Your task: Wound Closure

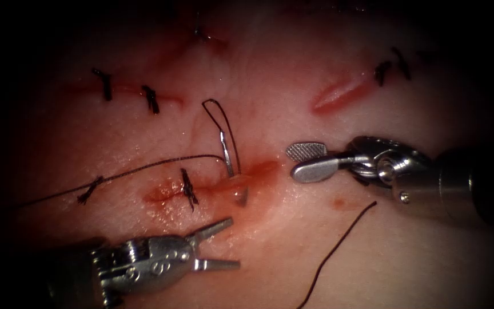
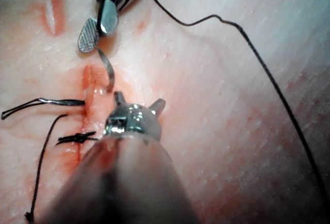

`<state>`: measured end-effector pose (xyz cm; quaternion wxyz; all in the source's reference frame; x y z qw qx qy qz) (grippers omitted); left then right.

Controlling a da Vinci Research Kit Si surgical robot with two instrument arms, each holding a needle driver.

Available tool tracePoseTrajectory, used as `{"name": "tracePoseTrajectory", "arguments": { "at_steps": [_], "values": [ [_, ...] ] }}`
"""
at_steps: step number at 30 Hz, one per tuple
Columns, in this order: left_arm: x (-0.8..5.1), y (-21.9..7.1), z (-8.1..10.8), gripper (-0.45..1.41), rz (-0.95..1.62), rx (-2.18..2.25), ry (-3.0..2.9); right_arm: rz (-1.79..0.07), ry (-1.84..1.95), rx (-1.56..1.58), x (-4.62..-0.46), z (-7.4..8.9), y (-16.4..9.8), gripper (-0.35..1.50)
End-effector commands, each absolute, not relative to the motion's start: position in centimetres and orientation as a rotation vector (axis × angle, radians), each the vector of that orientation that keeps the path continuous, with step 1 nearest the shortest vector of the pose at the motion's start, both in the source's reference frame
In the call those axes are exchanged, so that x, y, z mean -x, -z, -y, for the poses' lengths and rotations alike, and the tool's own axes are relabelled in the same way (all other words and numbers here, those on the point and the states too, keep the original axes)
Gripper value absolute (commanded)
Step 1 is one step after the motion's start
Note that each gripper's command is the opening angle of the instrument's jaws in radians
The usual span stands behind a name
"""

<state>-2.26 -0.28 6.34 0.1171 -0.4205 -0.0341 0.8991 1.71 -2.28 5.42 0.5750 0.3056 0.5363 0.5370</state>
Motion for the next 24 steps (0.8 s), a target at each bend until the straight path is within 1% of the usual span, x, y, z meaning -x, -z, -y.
{"name": "tracePoseTrajectory", "arguments": {
  "at_steps": [1,6,9,12,14,16,20,22,24],
  "values": [
    [2.32,-6.39,0.24,0.71,0.089,1.232,-2.624,-1.263,-1.239,-0.708,-1.77,2.34,-5.50,1.08],
    [2.33,-6.36,0.13,0.71,0.059,1.233,-2.591,-1.277,-1.199,-0.672,-1.79,2.47,-5.57,0.99],
    [2.33,-6.35,0.07,0.69,0.044,1.228,-2.587,-1.283,-1.189,-0.658,-1.81,2.55,-5.62,0.91],
    [2.36,-6.37,0.04,0.59,0.029,1.217,-2.583,-1.289,-1.177,-0.643,-1.84,2.59,-5.66,0.81],
    [2.39,-6.41,0.02,0.57,0.037,1.224,-2.578,-1.289,-1.161,-0.627,-1.85,2.62,-5.67,0.77],
    [2.42,-6.45,-0.01,0.52,0.043,1.232,-2.574,-1.289,-1.146,-0.611,-1.85,2.64,-5.68,0.69],
    [2.45,-6.54,-0.08,0.47,0.037,1.240,-2.564,-1.293,-1.130,-0.607,-1.85,2.69,-5.68,0.66],
    [2.45,-6.58,-0.12,0.47,0.036,1.239,-2.563,-1.295,-1.124,-0.611,-1.85,2.74,-5.68,0.59],
    [2.45,-6.62,-0.15,0.42,0.038,1.241,-2.562,-1.297,-1.120,-0.612,-1.85,2.77,-5.69,0.54]
  ]
}}
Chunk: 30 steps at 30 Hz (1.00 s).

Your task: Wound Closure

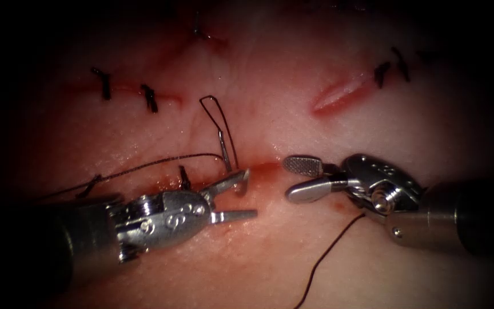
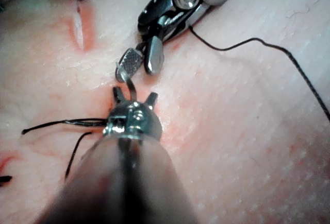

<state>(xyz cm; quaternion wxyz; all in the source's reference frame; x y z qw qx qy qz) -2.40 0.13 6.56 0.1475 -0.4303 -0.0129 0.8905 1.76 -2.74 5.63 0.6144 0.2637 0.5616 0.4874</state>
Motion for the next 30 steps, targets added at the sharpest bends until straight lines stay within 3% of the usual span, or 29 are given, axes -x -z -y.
{"name": "tracePoseTrajectory", "arguments": {
  "at_steps": [1,3,4,5,10,13,24,26,30],
  "values": [
    [2.45,-6.63,-0.16,0.39,0.037,1.245,-2.566,-1.298,-1.119,-0.612,-1.85,2.78,-5.69,0.52],
    [2.44,-6.66,-0.18,0.15,0.059,1.249,-2.545,-1.300,-1.115,-0.612,-1.86,2.81,-5.71,0.46],
    [2.42,-6.67,-0.18,-0.23,0.092,1.266,-2.522,-1.300,-1.112,-0.614,-1.86,2.82,-5.71,0.42],
    [2.39,-6.67,-0.16,-0.45,0.162,1.310,-2.485,-1.301,-1.111,-0.614,-1.86,2.83,-5.72,0.39],
    [2.37,-6.52,-0.14,-0.45,0.376,1.460,-2.255,-1.303,-1.106,-0.618,-1.86,2.84,-5.72,0.24],
    [2.28,-6.34,-0.26,-0.45,0.749,1.460,-1.853,-1.303,-1.095,-0.631,-1.91,2.87,-5.71,0.10],
    [2.24,-6.08,-0.30,-0.45,1.171,1.389,-1.353,-1.297,-1.077,-0.647,-1.99,2.92,-5.73,-0.11],
    [2.25,-5.97,-0.23,-0.45,1.224,1.385,-1.323,-1.286,-1.003,-0.603,-1.99,2.93,-5.74,-0.25],
    [2.28,-5.68,-0.09,-0.45,1.285,1.401,-1.322,-1.309,-0.753,-0.484,-2.01,2.94,-5.75,-0.18]
  ]
}}
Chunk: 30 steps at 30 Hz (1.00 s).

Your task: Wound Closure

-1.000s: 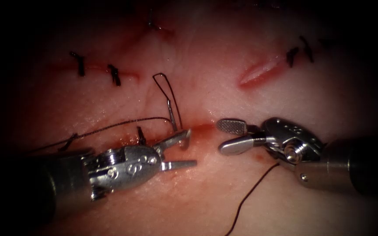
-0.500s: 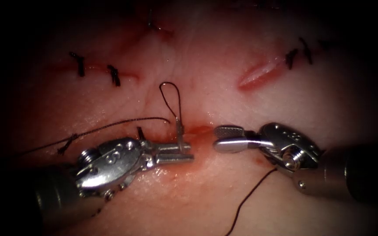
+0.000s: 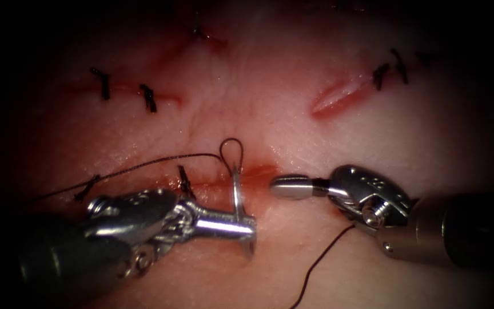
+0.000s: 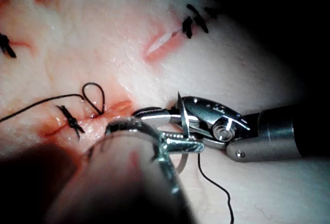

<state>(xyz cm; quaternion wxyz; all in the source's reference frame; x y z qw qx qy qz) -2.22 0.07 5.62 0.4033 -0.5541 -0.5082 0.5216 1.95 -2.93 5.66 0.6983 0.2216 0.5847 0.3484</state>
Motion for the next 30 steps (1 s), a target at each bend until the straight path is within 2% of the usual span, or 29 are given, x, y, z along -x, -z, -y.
{"name": "tracePoseTrajectory", "arguments": {
  "at_steps": [1,3,6,7,11,14,25,30],
  "values": [
    [2.27,-5.6,-0.1,-0.45,1.304,1.400,-1.317,-1.315,-0.697,-0.451,-2.01,2.9,-5.7,-0.13],
    [2.25,-5.4,0.0,-0.45,1.300,1.442,-1.345,-1.302,-0.616,-0.423,-2.02,2.9,-5.7,-0.06],
    [2.17,-5.2,0.0,-0.45,1.219,1.544,-1.426,-1.305,-0.538,-0.400,-2.04,2.9,-5.7,0.17],
    [2.09,-5.1,-0.1,-0.45,1.087,1.612,-1.515,-1.306,-0.524,-0.392,-2.07,2.9,-5.6,0.54],
    [1.90,-5.0,0.0,-0.45,0.975,1.656,-1.600,-1.308,-0.464,-0.327,-2.16,2.8,-5.4,0.94],
    [1.73,-4.9,0.0,-0.45,0.926,1.670,-1.637,-1.305,-0.415,-0.279,-2.28,2.7,-5.3,1.08],
    [1.73,-4.4,0.2,-0.45,0.825,1.728,-1.717,-1.283,-0.390,-0.245,-2.66,2.7,-5.2,1.11],
    [1.80,-4.3,0.3,-0.45,0.803,1.749,-1.735,-1.266,-0.325,-0.274,-2.75,2.8,-5.4,0.81]
  ]
}}
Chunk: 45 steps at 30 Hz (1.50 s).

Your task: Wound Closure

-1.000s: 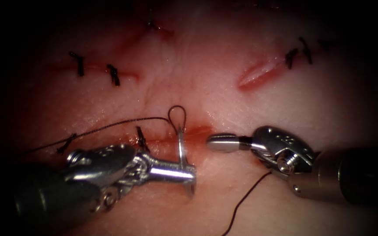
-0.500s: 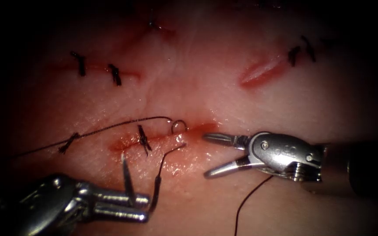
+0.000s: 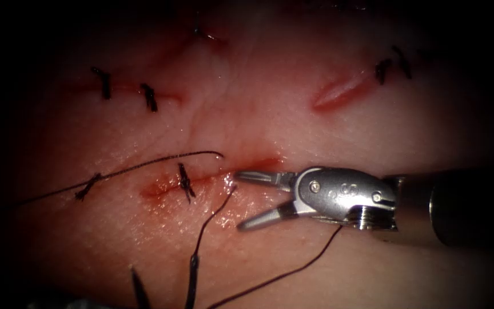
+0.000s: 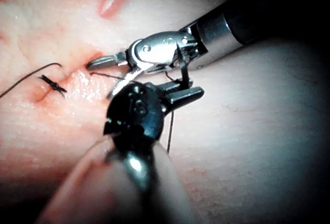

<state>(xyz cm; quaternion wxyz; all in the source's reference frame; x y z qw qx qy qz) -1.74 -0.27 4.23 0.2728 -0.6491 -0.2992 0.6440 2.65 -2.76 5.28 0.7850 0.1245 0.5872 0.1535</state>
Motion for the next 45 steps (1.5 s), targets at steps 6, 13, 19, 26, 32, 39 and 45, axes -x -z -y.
{"name": "tracePoseTrajectory", "arguments": {
  "at_steps": [6,13,19,26,32,39,45],
  "values": [
    [1.77,-4.2,0.3,-0.45,0.802,1.754,-1.740,-1.223,-0.311,-0.347,-2.80,3.0,-5.6,0.51],
    [1.75,-4.1,0.3,-0.45,0.805,1.769,-1.748,-1.102,-0.283,-0.388,-2.77,3.1,-5.8,0.40],
    [1.69,-3.9,0.4,-0.45,0.787,1.795,-1.770,-1.064,-0.312,-0.374,-2.70,3.1,-5.8,-0.17],
    [1.63,-3.7,0.4,-0.45,0.734,1.823,-1.811,-1.062,-0.394,-0.363,-2.69,3.0,-5.6,-0.35],
    [1.44,-3.7,0.4,-0.45,0.597,1.793,-1.880,-1.053,-0.428,-0.428,-2.66,3.1,-5.2,-0.35],
    [1.08,-4.1,0.3,-0.45,0.447,1.747,-1.970,-1.069,-0.397,-0.476,-2.58,3.4,-4.5,-0.35],
    [0.84,-4.4,0.1,-0.45,0.366,1.857,-1.939,-1.116,-0.333,-0.531,-2.74,3.7,-3.6,-0.35]
  ]
}}
